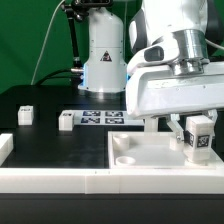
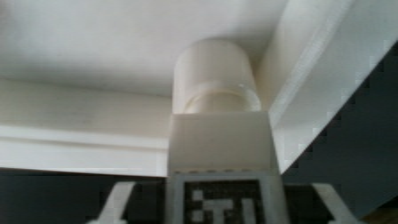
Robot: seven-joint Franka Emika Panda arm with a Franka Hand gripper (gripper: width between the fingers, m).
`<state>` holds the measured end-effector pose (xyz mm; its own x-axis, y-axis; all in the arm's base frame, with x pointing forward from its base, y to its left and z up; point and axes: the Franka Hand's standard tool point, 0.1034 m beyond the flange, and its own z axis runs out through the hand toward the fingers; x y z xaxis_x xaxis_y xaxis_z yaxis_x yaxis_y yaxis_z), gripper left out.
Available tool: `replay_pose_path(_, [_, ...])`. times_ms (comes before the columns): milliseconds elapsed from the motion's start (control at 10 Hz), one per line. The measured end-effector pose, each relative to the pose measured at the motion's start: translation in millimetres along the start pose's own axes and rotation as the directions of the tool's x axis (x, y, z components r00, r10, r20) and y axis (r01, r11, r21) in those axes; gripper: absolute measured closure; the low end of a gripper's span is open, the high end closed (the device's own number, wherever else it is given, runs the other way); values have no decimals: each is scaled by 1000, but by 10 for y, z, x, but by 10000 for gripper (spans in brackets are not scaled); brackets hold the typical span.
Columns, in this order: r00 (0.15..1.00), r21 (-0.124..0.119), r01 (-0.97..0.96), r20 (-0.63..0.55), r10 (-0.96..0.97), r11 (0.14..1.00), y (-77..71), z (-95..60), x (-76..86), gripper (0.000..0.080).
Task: Assemble one leg
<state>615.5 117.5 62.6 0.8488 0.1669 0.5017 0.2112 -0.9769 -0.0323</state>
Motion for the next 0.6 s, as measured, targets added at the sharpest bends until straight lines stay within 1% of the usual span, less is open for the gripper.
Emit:
replay_pose_path(300, [1000, 0, 7, 1, -7, 1000, 1, -2, 2, 512])
replay_pose_path(400, [1000, 0, 7, 1, -7, 1000, 0, -2, 2, 421])
replay_pose_path(500, [1000, 0, 7, 1, -7, 1000, 0, -1, 2, 281])
replay_pose_path(600, [1000, 0, 7, 1, -7, 1000, 0, -1, 2, 189])
